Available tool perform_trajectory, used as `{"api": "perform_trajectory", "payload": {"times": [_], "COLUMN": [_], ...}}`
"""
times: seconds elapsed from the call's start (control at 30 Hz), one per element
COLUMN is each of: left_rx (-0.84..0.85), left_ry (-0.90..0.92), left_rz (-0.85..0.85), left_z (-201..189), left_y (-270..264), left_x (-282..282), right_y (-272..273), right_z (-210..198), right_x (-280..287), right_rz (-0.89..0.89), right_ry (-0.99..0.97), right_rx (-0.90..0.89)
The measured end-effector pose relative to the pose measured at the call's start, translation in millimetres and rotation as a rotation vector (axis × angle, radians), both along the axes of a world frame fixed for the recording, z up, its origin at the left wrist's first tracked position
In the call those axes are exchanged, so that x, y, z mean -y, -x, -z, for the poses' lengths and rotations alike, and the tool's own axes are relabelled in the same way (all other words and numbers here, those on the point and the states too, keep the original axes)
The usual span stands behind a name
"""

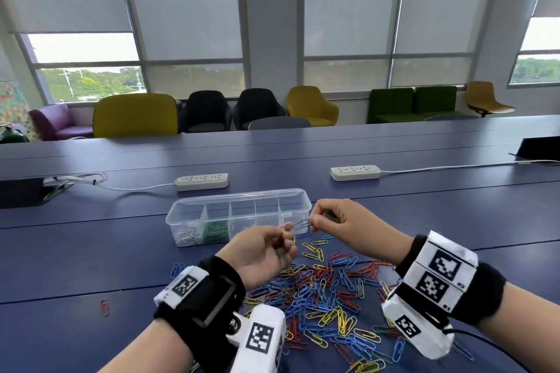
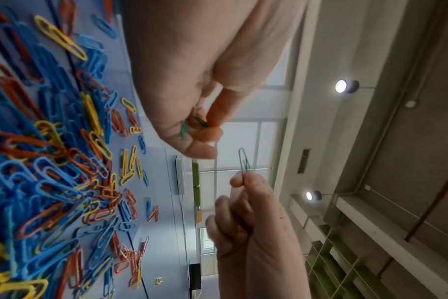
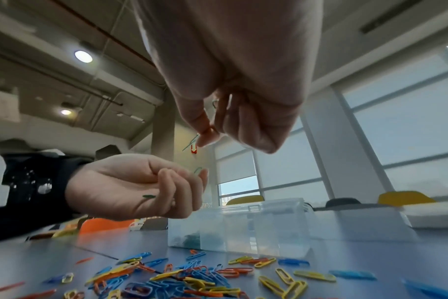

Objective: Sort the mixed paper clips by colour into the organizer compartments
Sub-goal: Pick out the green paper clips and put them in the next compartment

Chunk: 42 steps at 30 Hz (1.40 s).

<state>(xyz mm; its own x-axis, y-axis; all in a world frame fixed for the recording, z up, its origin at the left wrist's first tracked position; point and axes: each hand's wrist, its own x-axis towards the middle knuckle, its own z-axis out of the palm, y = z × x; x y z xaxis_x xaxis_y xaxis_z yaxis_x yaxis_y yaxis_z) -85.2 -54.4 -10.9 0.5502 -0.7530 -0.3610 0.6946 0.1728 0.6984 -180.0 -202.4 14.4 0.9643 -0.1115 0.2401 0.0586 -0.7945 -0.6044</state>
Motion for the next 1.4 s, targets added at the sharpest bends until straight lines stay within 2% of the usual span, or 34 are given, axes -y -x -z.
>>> {"api": "perform_trajectory", "payload": {"times": [0.2, 0.33, 0.5, 0.57, 0.63, 0.7, 0.77, 0.87, 1.0, 1.1, 1.23, 1.33, 1.4], "left_rx": [-0.306, -0.424, -0.393, -0.412, -0.428, -0.394, -0.301, -0.033, 0.365, 0.647, 0.983, 1.159, 1.237], "left_ry": [0.21, 0.321, 0.354, 0.367, 0.335, 0.264, 0.185, 0.056, -0.129, -0.383, -0.878, -1.028, -1.06], "left_rz": [-0.02, -0.117, -0.122, -0.12, -0.151, -0.179, -0.174, -0.181, -0.339, -0.398, -0.136, -0.04, 0.022], "left_z": [9, 16, 23, 24, 24, 23, 19, 6, -15, -16, 5, 13, 14], "left_y": [1, -7, -22, -28, -34, -42, -56, -84, -121, -146, -174, -179, -176], "left_x": [-11, -18, -22, -22, -24, -29, -32, -29, -12, -2, -4, -1, 2], "right_y": [-24, -47, -69, -74, -80, -88, -99, -113, -123, -127, -130, -131, -131], "right_z": [-6, -14, -25, -29, -34, -35, -27, 0, 26, 31, 35, 35, 32], "right_x": [-38, -54, -66, -64, -54, -32, -5, 19, 17, 14, 18, 17, 18], "right_rz": [-0.099, -0.114, -0.154, -0.148, -0.107, -0.037, 0.039, 0.147, 0.199, 0.218, 0.231, 0.233, 0.222], "right_ry": [0.324, 0.462, 0.386, 0.297, 0.172, 0.123, 0.22, 0.446, 0.445, 0.43, 0.36, 0.351, 0.345], "right_rx": [-0.132, -0.254, -0.239, -0.168, -0.059, -0.042, -0.212, -0.459, -0.528, -0.492, -0.469, -0.475, -0.522]}}
